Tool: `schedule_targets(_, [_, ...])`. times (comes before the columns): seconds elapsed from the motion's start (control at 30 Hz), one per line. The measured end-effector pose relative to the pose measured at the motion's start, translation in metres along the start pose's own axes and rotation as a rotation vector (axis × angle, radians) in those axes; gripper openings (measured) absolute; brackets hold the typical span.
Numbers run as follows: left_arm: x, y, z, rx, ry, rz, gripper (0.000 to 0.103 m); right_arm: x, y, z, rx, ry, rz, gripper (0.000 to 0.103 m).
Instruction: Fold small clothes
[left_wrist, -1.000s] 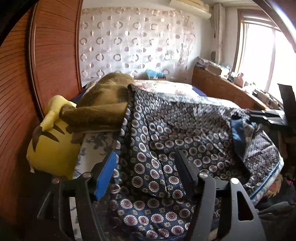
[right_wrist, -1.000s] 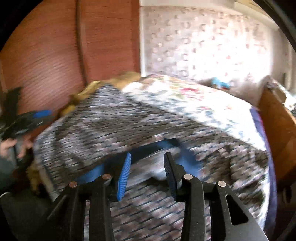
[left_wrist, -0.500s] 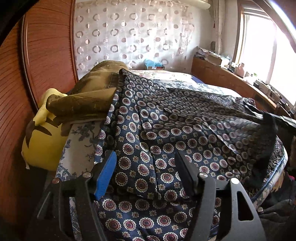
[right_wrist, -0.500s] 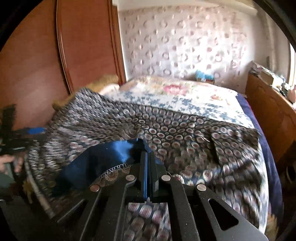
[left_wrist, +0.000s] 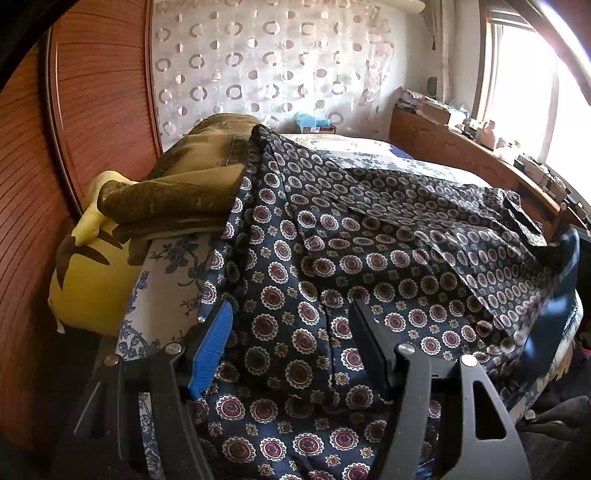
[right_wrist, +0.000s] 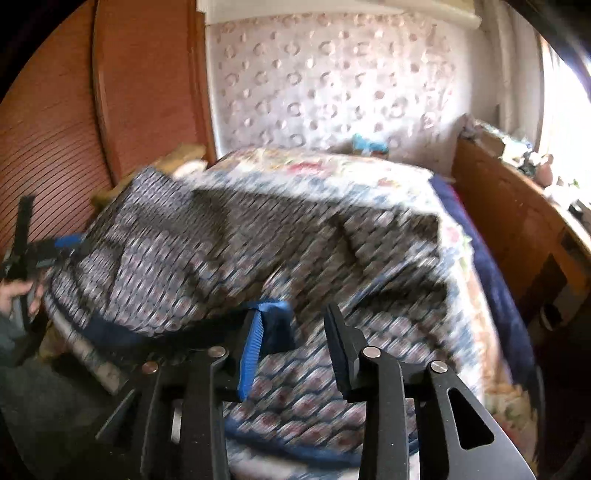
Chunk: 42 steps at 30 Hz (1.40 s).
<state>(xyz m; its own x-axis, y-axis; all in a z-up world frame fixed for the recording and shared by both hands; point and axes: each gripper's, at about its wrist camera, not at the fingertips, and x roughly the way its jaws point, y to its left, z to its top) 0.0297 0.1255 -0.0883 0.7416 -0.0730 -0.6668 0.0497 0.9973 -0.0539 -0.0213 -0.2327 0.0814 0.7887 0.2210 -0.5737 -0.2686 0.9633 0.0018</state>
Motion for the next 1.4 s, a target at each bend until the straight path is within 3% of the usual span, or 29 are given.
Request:
schedule_targets(0.2, [0.002, -0.001, -0.001, 0.004, 0.012, 0.001, 0.066, 0.044, -0.004, 0.052, -0.017, -0.007, -0.019, 0.05])
schedule_targets(0.4, [0.002, 0.002, -0.003, 0.002, 0.012, -0.002, 0.066, 0.044, 0.015, 0.063, -0.071, -0.02, 0.061, 0.05])
schedule_targets(0.53, [0.005, 0.003, -0.002, -0.001, 0.013, 0.002, 0.066, 0.052, 0.0, 0.059, -0.061, -0.003, 0.01, 0.05])
schedule_targets(0.67, [0.006, 0.002, -0.001, 0.004, 0.017, 0.009, 0.066, 0.077, -0.008, 0.066, -0.05, 0.036, -0.021, 0.05])
schedule_targets(0.87, [0.009, 0.001, -0.001, 0.008, 0.026, 0.015, 0.066, 0.158, -0.019, 0.077, 0.006, 0.184, -0.089, 0.05])
schedule_targets(1.13, [0.013, 0.001, -0.002, 0.007, 0.034, 0.014, 0.066, 0.19, -0.031, 0.079, 0.058, 0.245, -0.127, 0.05])
schedule_targets(1.17, [0.013, 0.001, -0.002, 0.007, 0.035, 0.014, 0.066, 0.19, -0.031, 0.078, 0.052, 0.242, -0.113, 0.04])
schedule_targets(1.2, [0.014, 0.001, -0.003, 0.007, 0.037, 0.014, 0.066, 0.188, -0.028, 0.075, 0.038, 0.236, -0.093, 0.023])
schedule_targets(1.27, [0.015, 0.002, -0.003, 0.004, 0.038, 0.013, 0.066, 0.183, -0.026, 0.073, 0.015, 0.228, -0.099, 0.003])
schedule_targets(1.4, [0.015, 0.005, -0.004, -0.004, 0.037, 0.01, 0.066, 0.144, -0.029, 0.064, 0.035, 0.121, -0.069, 0.003])
